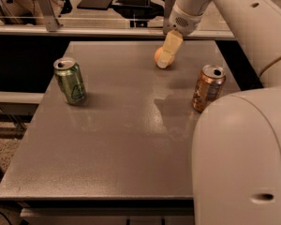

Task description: Move orange near green can

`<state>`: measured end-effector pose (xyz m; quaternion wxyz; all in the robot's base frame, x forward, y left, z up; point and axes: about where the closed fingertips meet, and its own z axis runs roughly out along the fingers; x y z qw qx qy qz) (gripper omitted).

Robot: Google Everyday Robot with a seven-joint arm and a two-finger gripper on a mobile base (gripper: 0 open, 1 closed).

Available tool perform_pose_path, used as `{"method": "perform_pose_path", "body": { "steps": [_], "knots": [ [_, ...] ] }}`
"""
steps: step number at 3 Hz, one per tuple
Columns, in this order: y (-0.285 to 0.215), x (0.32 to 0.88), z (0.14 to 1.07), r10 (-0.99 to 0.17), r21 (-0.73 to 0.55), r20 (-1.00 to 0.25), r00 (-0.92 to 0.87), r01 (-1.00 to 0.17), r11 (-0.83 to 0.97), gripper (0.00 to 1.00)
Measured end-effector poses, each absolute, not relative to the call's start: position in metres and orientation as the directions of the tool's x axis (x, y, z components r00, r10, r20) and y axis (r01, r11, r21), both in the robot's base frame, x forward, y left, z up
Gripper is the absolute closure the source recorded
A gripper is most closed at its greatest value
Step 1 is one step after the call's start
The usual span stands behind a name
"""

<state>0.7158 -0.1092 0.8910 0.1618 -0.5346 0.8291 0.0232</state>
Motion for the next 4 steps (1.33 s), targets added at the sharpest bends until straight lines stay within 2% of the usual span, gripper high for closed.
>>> {"method": "perform_pose_path", "body": {
  "steps": [2, 4],
  "knots": [
    [-0.107, 0.736, 0.866, -0.875, -0.117, -0.263, -0.405, -0.887, 0.446, 0.02],
    [-0.092, 0.737, 0.863, -0.880, -0.096, -0.281, -0.383, -0.901, 0.422, 0.46]
  ]
}}
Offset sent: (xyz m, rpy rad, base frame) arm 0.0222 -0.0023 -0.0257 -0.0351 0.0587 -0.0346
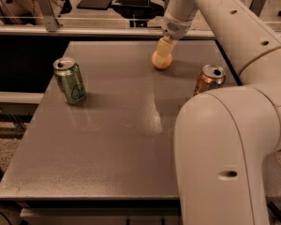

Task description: Move orange near green can

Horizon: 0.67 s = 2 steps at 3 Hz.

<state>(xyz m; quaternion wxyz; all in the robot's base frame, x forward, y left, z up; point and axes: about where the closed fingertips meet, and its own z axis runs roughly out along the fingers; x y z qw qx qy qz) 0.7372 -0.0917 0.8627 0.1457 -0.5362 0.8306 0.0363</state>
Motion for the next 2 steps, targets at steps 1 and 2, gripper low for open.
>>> {"method": "perform_pose_path", "body": {
  "steps": [1, 2],
  "knots": [
    [-0.088, 0.735, 0.861, -0.883, -0.087, -0.283, -0.375, -0.906, 0.413, 0.70],
    [-0.077, 0.723, 0.872, -0.887, -0.081, -0.313, -0.338, -0.922, 0.379, 0.93]
  ]
}}
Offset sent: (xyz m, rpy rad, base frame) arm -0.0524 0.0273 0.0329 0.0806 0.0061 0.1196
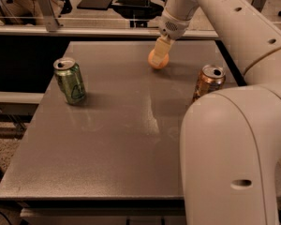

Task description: Move orange near green can

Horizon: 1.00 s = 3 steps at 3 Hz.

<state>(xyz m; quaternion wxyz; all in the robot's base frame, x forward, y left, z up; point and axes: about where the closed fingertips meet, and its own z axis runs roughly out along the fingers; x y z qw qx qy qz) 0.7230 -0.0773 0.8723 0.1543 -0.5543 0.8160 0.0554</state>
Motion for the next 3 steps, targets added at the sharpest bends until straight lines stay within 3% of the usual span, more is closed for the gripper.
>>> {"method": "perform_pose_path", "body": {
  "steps": [1, 3],
  "knots": [
    [-0.049, 0.694, 0.890, -0.894, -0.071, -0.370, -0.253, -0.952, 0.299, 1.00],
    [0.025, 0.640, 0.906, -0.905, -0.061, -0.416, -0.091, -0.990, 0.128, 1.00]
  ]
}}
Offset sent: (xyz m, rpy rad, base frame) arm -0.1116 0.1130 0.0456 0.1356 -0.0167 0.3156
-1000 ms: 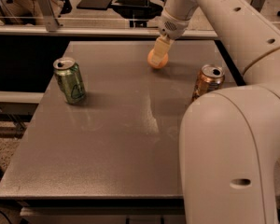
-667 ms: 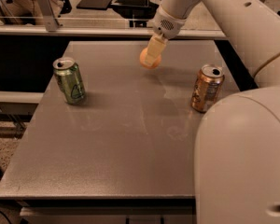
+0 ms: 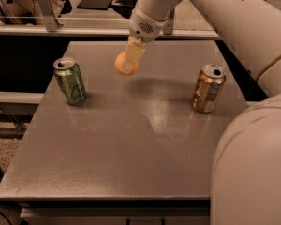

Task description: Move orange near green can

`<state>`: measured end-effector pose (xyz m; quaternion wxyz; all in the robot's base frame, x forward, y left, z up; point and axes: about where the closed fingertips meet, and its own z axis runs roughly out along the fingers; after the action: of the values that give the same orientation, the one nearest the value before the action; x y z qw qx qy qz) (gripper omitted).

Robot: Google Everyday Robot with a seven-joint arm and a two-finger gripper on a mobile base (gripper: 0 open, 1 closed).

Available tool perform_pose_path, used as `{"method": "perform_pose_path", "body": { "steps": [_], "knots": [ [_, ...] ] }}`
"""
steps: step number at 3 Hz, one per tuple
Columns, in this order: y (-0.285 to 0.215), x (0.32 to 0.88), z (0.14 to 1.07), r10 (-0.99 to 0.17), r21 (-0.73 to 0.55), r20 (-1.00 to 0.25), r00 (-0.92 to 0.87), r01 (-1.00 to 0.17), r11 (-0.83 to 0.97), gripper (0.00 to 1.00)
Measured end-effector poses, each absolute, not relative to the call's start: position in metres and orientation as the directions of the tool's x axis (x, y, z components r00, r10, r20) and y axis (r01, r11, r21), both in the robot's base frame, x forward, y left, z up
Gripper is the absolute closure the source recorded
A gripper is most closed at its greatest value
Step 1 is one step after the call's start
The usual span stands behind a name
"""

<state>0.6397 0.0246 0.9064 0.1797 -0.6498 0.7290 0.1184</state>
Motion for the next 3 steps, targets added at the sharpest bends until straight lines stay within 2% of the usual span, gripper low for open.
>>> {"method": "perform_pose_path", "body": {
  "steps": [3],
  "knots": [
    [0.093, 0.622, 0.878, -0.918, 0.010, -0.397, 0.027, -0.999, -0.034, 1.00]
  ]
}}
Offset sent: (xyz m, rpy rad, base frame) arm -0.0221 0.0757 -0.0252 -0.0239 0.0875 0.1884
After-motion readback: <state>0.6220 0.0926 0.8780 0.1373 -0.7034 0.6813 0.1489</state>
